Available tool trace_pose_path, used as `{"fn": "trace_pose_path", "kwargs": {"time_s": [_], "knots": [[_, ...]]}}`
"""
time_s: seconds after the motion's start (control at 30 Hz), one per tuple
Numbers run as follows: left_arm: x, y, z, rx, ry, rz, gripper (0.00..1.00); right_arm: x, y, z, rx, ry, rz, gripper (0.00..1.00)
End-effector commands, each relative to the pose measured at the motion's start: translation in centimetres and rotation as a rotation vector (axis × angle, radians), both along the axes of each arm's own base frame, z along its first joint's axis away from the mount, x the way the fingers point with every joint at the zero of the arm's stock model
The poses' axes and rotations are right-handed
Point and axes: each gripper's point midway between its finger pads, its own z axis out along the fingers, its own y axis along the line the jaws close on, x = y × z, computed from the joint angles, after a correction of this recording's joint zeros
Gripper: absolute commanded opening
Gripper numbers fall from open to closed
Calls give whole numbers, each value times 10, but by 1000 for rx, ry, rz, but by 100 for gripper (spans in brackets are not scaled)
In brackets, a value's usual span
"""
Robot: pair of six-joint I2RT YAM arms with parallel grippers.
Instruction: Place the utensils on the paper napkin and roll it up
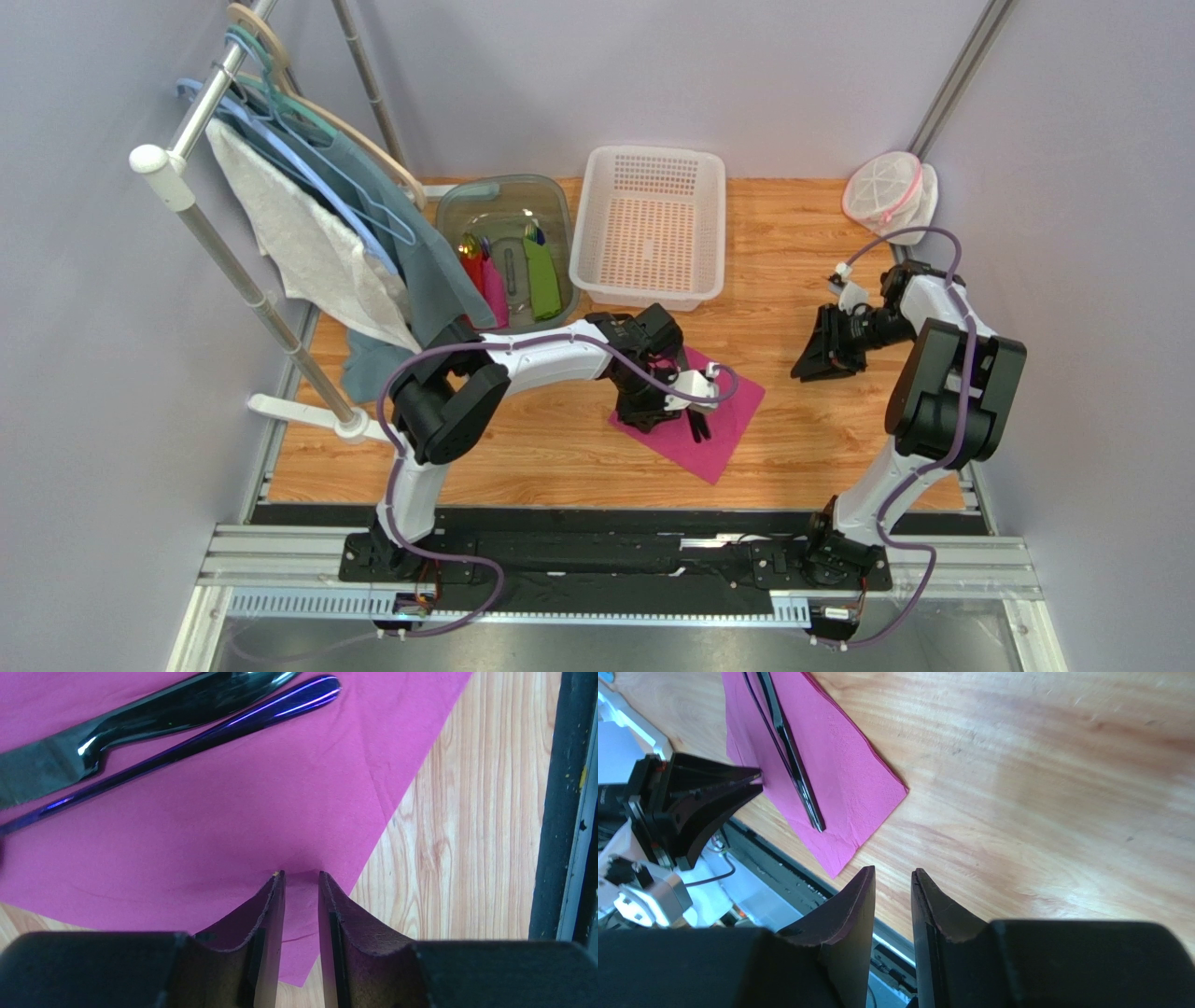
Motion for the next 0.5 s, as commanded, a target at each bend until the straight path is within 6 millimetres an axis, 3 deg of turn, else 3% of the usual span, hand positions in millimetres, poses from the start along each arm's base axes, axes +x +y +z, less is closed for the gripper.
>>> {"fn": "trace_pose_path", "kwargs": {"time_s": [0.0, 0.1, 0.43, 0.47], "knots": [[2, 29, -7, 49, 28, 22, 32, -6, 16, 13, 60, -26, -2, 29], [9, 34, -5, 64, 20, 29, 33, -11, 30, 14, 78, -21, 28, 29], [20, 48, 10, 75, 1, 57, 33, -3, 70, 8, 109, -14, 88, 23], [22, 43, 23, 36, -18, 62, 35, -1, 72, 8, 109, -21, 84, 23]]}}
